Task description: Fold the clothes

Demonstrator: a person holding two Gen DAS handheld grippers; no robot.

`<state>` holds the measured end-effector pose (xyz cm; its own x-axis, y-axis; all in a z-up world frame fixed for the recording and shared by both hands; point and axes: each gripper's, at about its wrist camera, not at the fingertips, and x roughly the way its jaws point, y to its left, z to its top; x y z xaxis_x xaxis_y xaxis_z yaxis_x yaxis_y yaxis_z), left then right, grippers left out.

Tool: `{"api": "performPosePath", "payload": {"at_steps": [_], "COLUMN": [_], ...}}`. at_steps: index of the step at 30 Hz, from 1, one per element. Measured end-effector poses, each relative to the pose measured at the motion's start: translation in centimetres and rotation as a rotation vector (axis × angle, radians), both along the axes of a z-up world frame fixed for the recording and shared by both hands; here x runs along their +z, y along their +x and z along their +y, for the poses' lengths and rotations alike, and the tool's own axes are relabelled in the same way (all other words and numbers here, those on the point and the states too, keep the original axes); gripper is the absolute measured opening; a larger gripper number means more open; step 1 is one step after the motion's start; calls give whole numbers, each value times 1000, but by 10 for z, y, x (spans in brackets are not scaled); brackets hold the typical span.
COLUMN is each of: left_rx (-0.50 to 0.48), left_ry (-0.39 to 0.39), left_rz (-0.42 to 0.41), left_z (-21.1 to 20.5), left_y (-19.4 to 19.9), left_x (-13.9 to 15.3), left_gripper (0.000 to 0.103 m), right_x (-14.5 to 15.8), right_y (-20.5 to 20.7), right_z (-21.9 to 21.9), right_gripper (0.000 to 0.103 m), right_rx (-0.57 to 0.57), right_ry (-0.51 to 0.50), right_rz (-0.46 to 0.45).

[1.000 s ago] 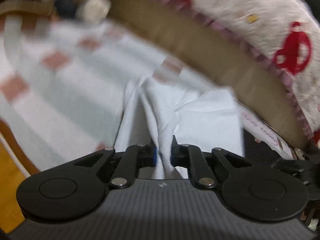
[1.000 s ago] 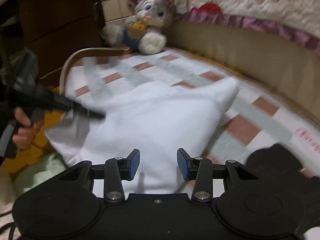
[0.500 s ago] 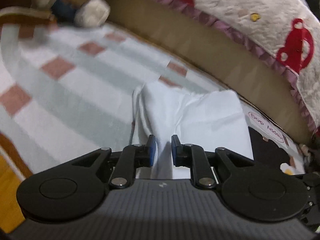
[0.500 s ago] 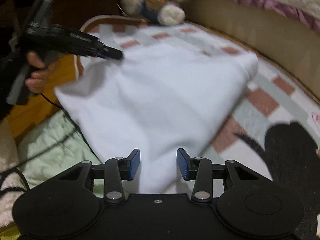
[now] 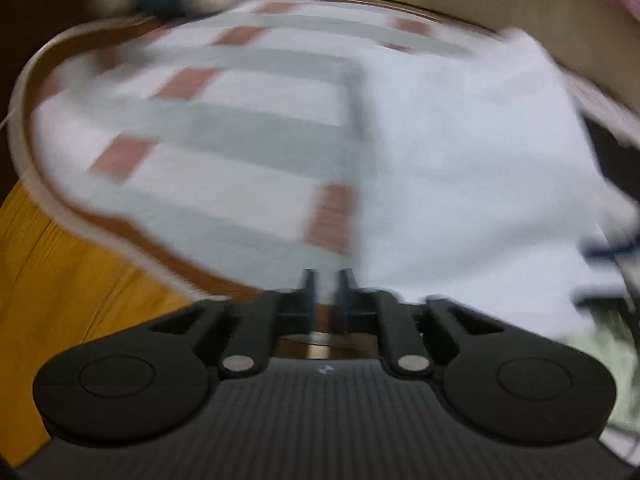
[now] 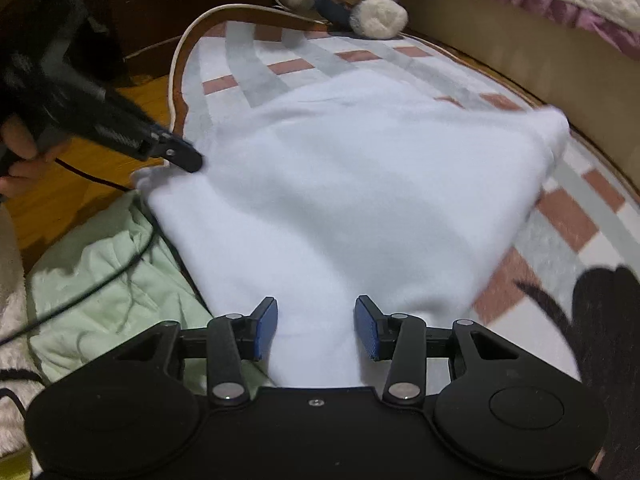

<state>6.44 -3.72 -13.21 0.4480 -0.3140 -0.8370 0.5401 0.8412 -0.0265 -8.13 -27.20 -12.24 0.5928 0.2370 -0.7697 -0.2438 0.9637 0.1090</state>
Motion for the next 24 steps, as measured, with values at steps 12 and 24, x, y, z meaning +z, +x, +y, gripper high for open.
{"api": "performPosePath", "payload": {"at_steps": [12,24], "left_rx": [13,-63], "left_ry": [-332,-261], "left_rz": [60,52], "left_z": [-19,-108], "left_y": [56,129], "left_x": [19,-18], "left_gripper": [47,49], "right_x": [40,125], "right_y": [-6,53], "right_z": [-45,-128], "right_gripper": [49,50], "right_rx": [-78,-109], "right_ry": [190,42], "right_rz": [109,152]}}
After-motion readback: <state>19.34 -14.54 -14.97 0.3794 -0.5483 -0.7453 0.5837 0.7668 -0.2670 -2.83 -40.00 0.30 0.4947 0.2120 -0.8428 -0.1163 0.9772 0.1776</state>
